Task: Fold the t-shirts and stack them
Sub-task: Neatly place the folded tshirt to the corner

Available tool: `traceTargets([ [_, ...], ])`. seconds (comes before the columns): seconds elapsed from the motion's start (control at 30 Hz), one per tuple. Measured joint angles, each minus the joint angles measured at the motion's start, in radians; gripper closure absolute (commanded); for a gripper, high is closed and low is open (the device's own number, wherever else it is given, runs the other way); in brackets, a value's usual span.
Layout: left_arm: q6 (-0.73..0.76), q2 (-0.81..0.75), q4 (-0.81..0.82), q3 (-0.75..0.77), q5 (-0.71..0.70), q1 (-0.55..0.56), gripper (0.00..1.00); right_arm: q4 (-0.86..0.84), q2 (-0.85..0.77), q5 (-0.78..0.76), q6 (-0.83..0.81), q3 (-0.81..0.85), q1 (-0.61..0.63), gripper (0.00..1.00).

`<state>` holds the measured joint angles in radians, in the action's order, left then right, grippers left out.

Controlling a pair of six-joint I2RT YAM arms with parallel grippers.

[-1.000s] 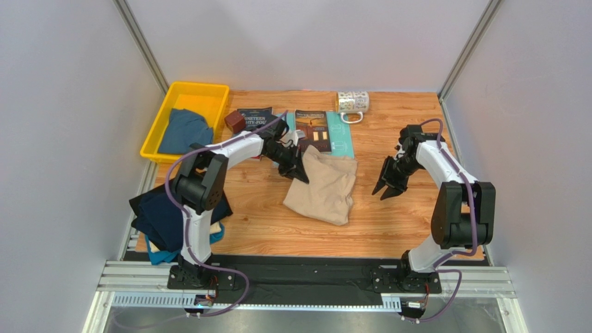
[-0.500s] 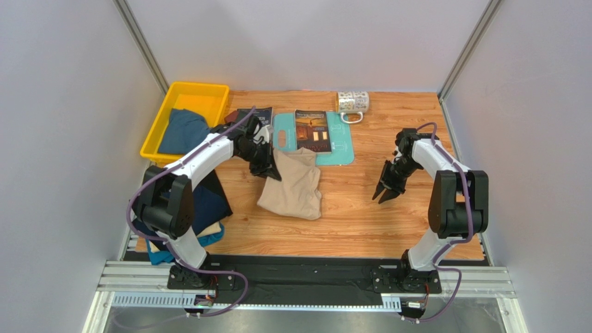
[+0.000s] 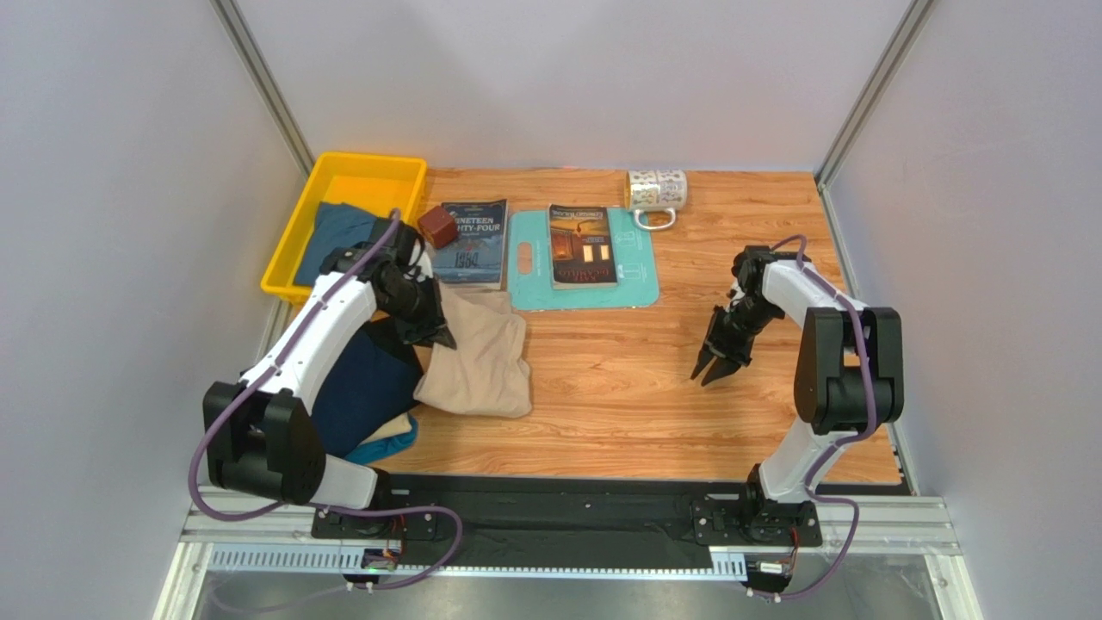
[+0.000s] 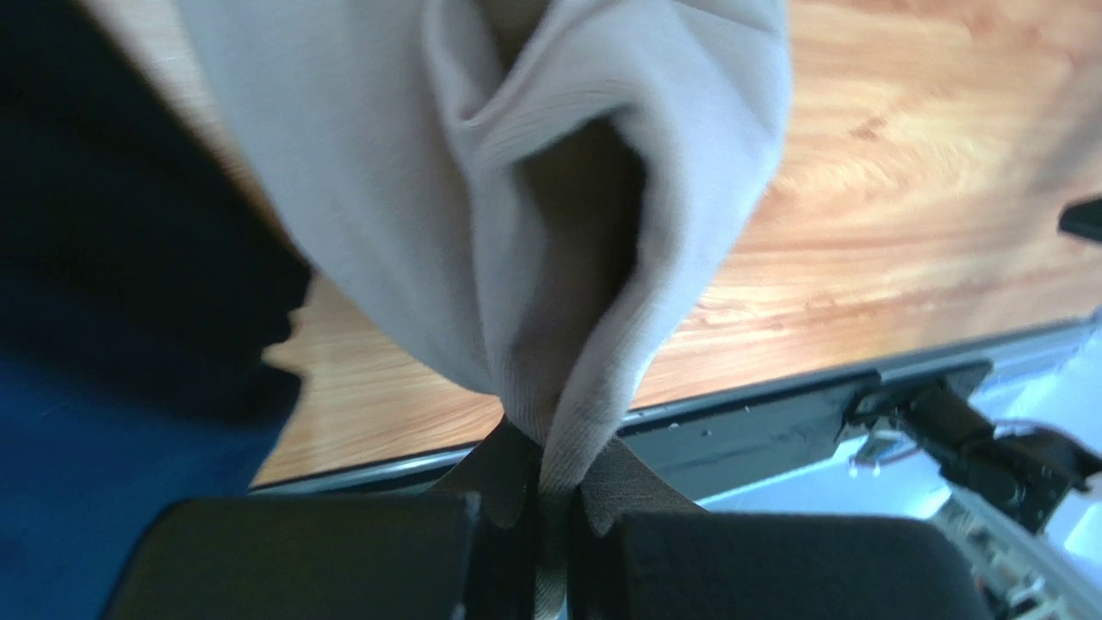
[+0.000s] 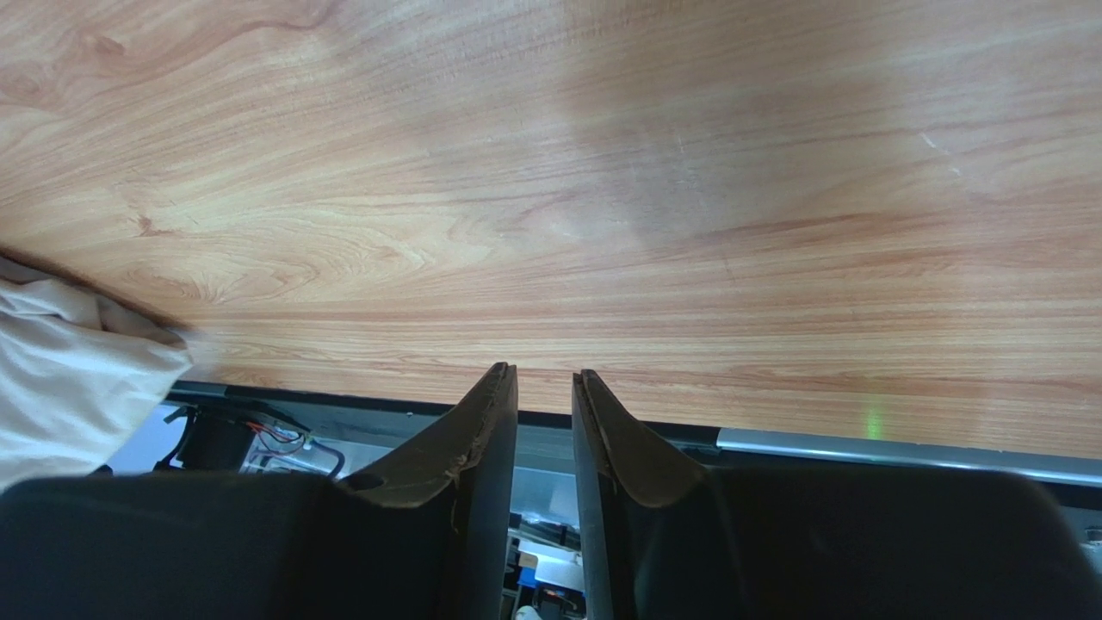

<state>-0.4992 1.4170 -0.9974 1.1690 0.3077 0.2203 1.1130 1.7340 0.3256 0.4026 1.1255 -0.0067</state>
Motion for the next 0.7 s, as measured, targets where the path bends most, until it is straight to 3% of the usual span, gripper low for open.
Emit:
traceTargets([
  [0.23, 0.001, -0.047, -0.103, 0.031, -0.104, -0.151, 1.0, -0.012, 0.023, 0.011, 0.0, 0.0, 0.0, 0.75],
  [0.4, 0.011, -0.042, -0.165, 0.158, -0.152, -0.226, 1.0, -0.022, 0.035, 0.024, 0.0, -0.009, 0.0, 0.76],
  [0.7, -0.014, -0.026, -0.221, 0.306, -0.238, -0.264, 1.0, -0.027, 0.066, 0.034, 0.0, -0.013, 0.0, 0.77],
])
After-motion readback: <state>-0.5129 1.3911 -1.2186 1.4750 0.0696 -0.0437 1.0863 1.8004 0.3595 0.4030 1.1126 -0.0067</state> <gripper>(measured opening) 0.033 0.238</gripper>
